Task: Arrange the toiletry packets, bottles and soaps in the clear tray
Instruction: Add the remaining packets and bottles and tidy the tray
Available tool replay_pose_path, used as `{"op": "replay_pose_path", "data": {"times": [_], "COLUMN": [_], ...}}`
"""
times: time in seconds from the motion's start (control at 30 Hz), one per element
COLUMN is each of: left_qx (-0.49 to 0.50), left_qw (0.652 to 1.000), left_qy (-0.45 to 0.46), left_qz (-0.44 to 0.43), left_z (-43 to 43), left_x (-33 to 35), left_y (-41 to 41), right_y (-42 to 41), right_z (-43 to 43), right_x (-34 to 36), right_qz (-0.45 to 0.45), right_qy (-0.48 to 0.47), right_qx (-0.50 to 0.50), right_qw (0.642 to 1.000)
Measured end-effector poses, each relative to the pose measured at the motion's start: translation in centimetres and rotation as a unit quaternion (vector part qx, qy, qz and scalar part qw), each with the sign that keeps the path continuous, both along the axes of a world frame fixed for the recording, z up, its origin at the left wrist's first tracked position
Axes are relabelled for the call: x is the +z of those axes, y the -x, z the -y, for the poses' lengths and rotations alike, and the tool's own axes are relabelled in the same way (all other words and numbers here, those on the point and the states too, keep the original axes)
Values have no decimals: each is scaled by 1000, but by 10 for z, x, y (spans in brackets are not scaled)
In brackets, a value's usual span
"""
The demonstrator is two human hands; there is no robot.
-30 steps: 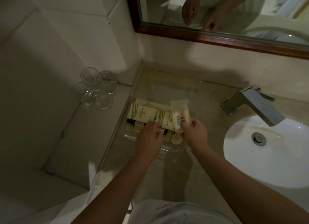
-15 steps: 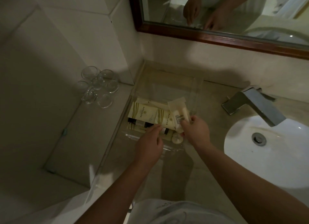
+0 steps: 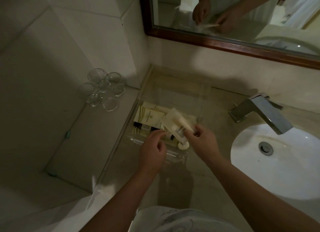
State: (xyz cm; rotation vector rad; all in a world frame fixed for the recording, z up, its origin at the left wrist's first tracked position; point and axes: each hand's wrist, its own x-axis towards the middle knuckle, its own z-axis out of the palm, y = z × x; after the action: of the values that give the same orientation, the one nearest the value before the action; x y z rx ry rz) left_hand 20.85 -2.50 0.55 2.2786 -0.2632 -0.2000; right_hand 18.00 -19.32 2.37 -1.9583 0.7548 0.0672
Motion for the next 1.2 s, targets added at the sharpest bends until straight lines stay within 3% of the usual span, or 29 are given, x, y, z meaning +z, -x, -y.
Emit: {"op": "replay_pose_path", "data": {"times": [0.1,0.27,0.47,0.63,0.9,1.2], "left_qx": [77,120,17,-58,-54,-71], "left_qw": [996,992,988,983,987,986], "left_qy": [34,12,-125,-162,-142,-138], "left_qz": [31,23,85,57,59,64], "left_z": [-18,-53,-69,-69,-73,-73], "left_x": [-6,-20,-23,-29,-32,-33], "left_y": [4,8,1,-6,-10,-12], "right_y": [-7,-24,-44,-53,-54,-58], "right_z": [-15,-41,-64,-73,-78,-78], "right_x": [-4,-10,-14,-14,-13,-7], "right_qz": [-51,-34,-56,-58,-41,-41], "right_qy": [-13,74,125,175,144,219], "right_qx": [81,141,205,201,192,182], "right_qw": [995,987,969,962,970,958]}}
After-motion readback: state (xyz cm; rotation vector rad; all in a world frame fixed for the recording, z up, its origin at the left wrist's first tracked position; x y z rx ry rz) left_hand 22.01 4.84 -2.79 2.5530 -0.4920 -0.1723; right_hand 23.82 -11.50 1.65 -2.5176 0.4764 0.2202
